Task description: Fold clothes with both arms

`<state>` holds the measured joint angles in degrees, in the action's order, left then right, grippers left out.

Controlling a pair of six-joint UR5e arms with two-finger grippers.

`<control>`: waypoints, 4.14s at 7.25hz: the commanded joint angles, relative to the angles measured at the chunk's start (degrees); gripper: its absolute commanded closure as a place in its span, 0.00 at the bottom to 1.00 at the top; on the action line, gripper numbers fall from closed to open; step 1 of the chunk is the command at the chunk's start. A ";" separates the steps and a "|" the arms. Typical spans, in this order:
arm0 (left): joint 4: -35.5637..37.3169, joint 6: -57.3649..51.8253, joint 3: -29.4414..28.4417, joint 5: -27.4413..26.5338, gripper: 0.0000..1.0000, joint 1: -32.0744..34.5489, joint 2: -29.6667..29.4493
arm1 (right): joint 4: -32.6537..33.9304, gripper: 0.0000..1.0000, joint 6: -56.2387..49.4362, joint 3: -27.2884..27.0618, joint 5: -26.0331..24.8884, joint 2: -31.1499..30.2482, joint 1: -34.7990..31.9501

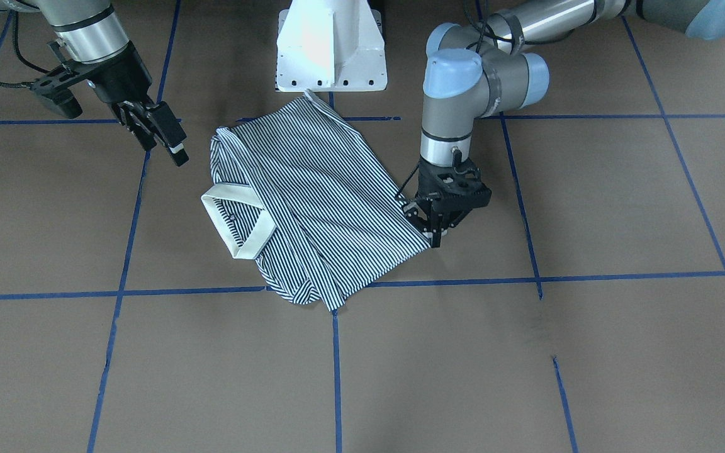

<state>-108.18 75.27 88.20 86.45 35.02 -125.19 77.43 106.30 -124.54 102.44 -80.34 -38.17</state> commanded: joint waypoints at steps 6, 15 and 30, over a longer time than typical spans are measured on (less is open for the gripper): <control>-19.00 -10.15 -19.34 3.61 0.43 8.67 -8.44 | -0.09 0.00 -0.04 2.45 -0.75 2.12 0.12; -19.18 -14.24 -15.69 14.35 0.42 12.34 -5.07 | 0.79 0.00 -1.71 8.17 -2.51 10.19 4.14; -19.27 -16.12 -5.14 19.90 0.39 15.52 4.25 | 8.79 0.00 -27.81 25.49 -9.63 24.97 20.42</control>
<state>-127.51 59.13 83.07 106.33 50.54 -121.01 86.18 79.09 -99.34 92.69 -55.25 -18.21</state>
